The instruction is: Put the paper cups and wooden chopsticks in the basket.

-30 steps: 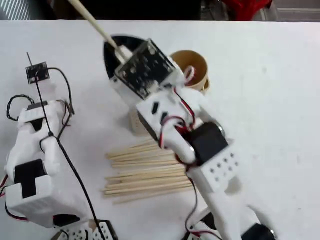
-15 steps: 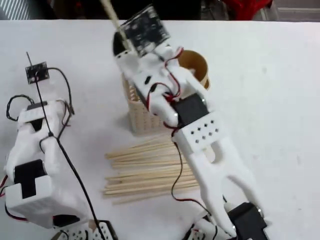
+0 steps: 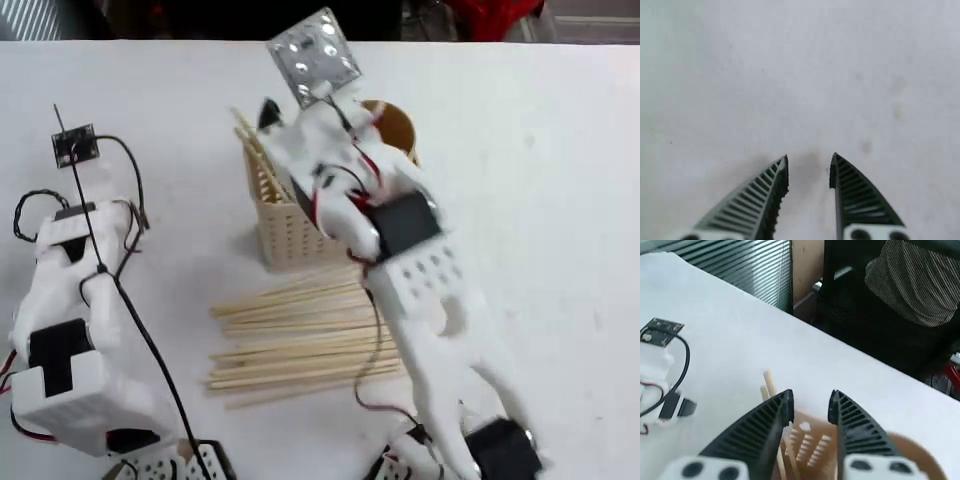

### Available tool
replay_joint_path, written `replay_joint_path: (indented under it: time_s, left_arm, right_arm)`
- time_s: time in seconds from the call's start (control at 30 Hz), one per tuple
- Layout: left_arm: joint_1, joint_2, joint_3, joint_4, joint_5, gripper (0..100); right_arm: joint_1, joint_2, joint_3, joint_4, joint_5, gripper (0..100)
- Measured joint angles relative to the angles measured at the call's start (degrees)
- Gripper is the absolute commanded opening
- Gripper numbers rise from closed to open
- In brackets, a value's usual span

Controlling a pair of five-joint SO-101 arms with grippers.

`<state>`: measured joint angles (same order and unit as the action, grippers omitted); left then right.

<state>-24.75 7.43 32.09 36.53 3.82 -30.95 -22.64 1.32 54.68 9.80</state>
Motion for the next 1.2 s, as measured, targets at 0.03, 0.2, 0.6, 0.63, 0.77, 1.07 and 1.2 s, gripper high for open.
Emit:
replay_joint_path:
  time_s: [0.03, 0.2, 0.6, 0.63, 0.77, 1.07, 1.2]
  left_arm:
    - [0.0, 0.0, 0.0, 0.0, 0.0, 15]
    - [0.0, 0.0, 0.0, 0.0, 0.0, 15]
    - [0.0, 0.0, 0.0, 0.0, 0.0, 15]
    - [0.0, 0.0, 0.0, 0.0, 0.0, 15]
    - [0.0, 0.0, 0.0, 0.0, 0.0, 15]
    - [0.0, 0.0, 0.0, 0.0, 0.0, 15]
    - [0.0, 0.0, 0.0, 0.0, 0.0, 15]
  right_arm:
    - [0.26, -2.2, 0.0, 3.6, 0.0, 13.9]
    - [1.58, -12.66, 0.0, 20.22, 0.44, 14.0]
    - [-1.85, -15.65, 27.69, 21.54, 20.57, 13.8]
    - [-2.55, -15.56, 30.51, 19.78, 21.71, 13.7]
    - [-6.42, -15.56, 42.37, 11.08, 27.78, 10.6]
    - [-15.21, -15.56, 57.85, 2.64, 38.42, 12.8]
    - [-15.38, -15.65, 60.57, 2.37, 40.7, 12.2]
